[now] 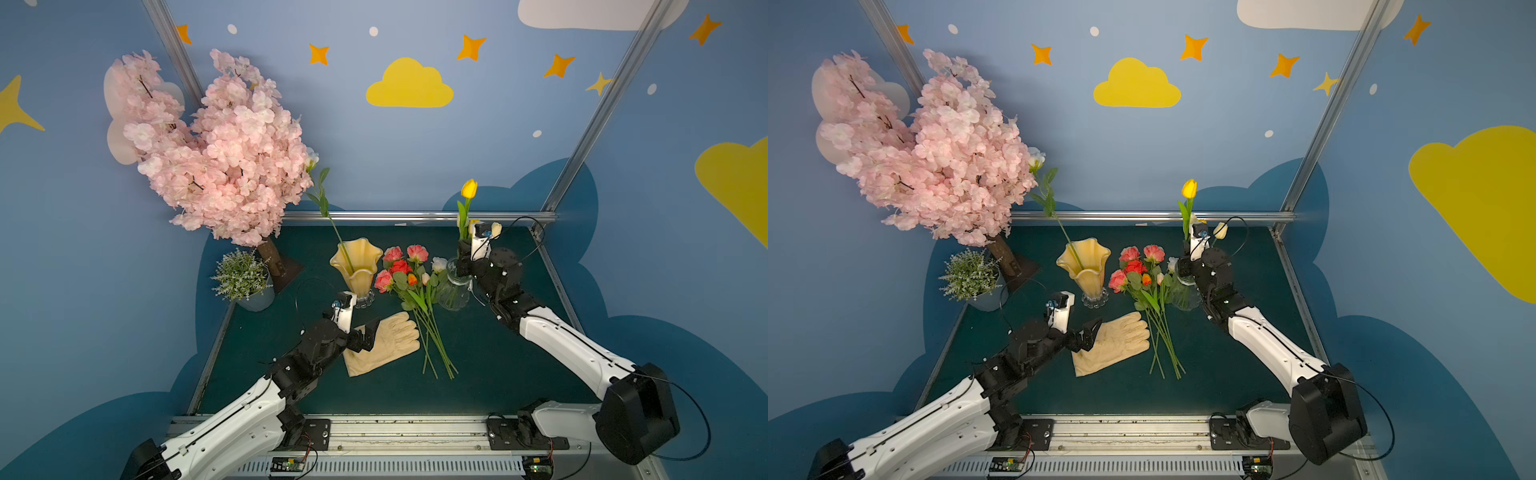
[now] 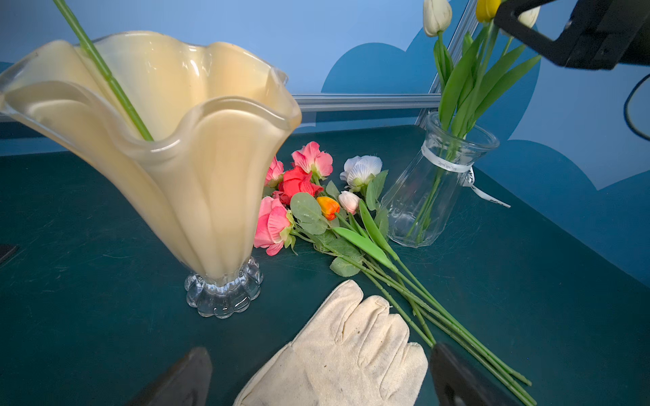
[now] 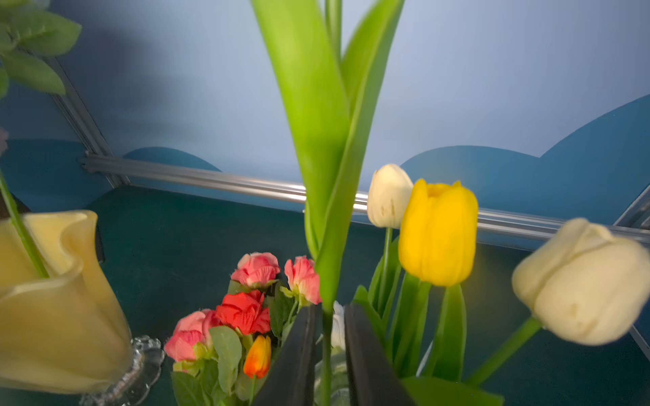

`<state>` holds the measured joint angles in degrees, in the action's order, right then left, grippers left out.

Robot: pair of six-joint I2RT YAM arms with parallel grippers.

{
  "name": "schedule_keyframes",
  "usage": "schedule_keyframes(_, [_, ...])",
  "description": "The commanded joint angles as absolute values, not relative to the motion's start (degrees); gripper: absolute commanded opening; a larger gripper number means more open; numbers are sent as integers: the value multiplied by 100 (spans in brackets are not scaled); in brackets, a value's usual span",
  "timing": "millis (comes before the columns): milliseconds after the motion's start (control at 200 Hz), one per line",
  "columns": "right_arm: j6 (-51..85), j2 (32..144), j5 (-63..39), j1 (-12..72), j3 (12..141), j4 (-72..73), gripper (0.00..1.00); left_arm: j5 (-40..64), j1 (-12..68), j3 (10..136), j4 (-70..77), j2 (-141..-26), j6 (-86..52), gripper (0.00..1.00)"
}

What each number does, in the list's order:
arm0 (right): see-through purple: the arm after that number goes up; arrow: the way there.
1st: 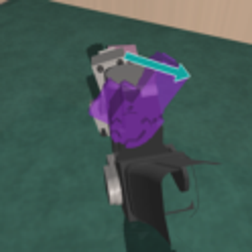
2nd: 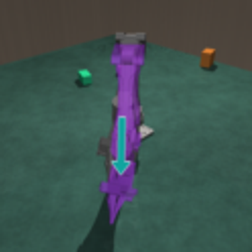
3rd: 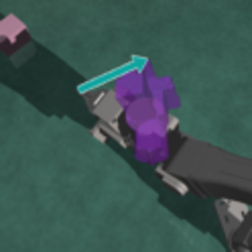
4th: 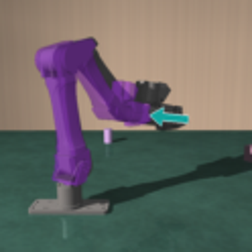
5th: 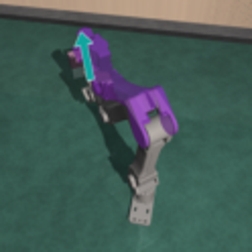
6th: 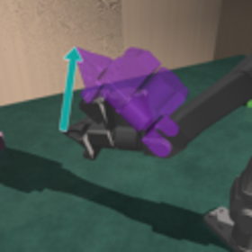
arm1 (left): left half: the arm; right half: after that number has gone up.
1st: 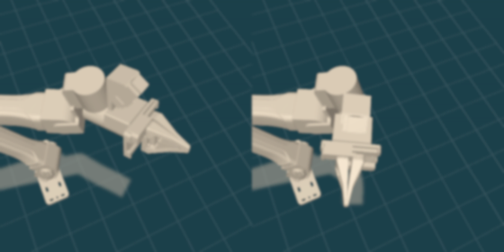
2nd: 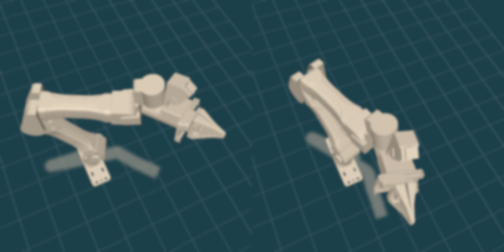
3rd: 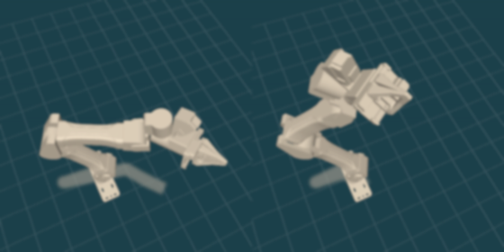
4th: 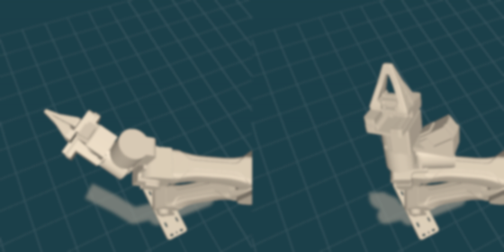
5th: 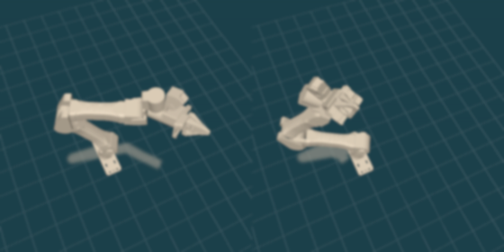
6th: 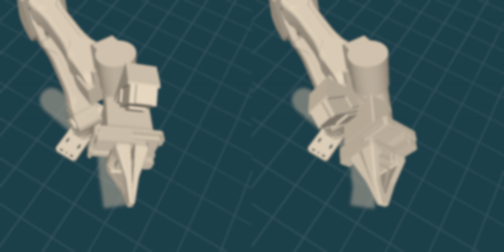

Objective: Arrange the flowers in different vases according to their variety
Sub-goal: Insert the flower into the vase, then pick up the flower at the center of the board.

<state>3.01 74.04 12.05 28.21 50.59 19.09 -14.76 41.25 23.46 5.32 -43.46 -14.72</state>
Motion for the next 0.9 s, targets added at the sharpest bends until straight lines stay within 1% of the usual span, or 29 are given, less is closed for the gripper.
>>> schedule_keyframes(0, [458,7086,1176,2804,4902,1997,29,-1383,4128,2338,668,-4410,-1432,100])
schedule_keyframes(95, [534,6838,978,2804,4894,1596,32,-1356,4122,2371,674,-4481,-1434,100])
schedule_keyframes(220, [661,6397,437,2809,5036,784,33,-1375,4128,2384,664,-4552,-1428,100])
schedule_keyframes(340, [1023,5998,109,2833,5159,-47,37,-1411,4126,2399,644,-4588,-1438,100])
schedule_keyframes(546, [1378,5361,-283,2837,4934,-976,44,-1487,4123,2440,536,-4627,-1566,100])
schedule_keyframes(621, [1430,5076,-387,2831,4703,-1118,48,-1516,4125,2446,453,-4681,-1882,100])
schedule_keyframes(706, [1470,4770,-418,2833,4315,-1079,52,-1542,4123,2458,361,-4829,-2586,100])
schedule_keyframes(751, [1450,4592,-307,2835,4085,-1031,56,-1432,4122,2533,220,-4951,-2978,100])
schedule_keyframes(816, [1499,4389,-49,2824,3727,-845,59,-1302,4126,2681,-3,-5159,-3527,100])
schedule_keyframes(861, [1564,4264,64,2825,3527,-733,65,-1195,4136,2821,-172,-5311,-3872,100])
schedule_keyframes(896, [1570,4173,114,2829,3402,-620,67,-1102,4149,2900,-199,-5431,-4167,100])
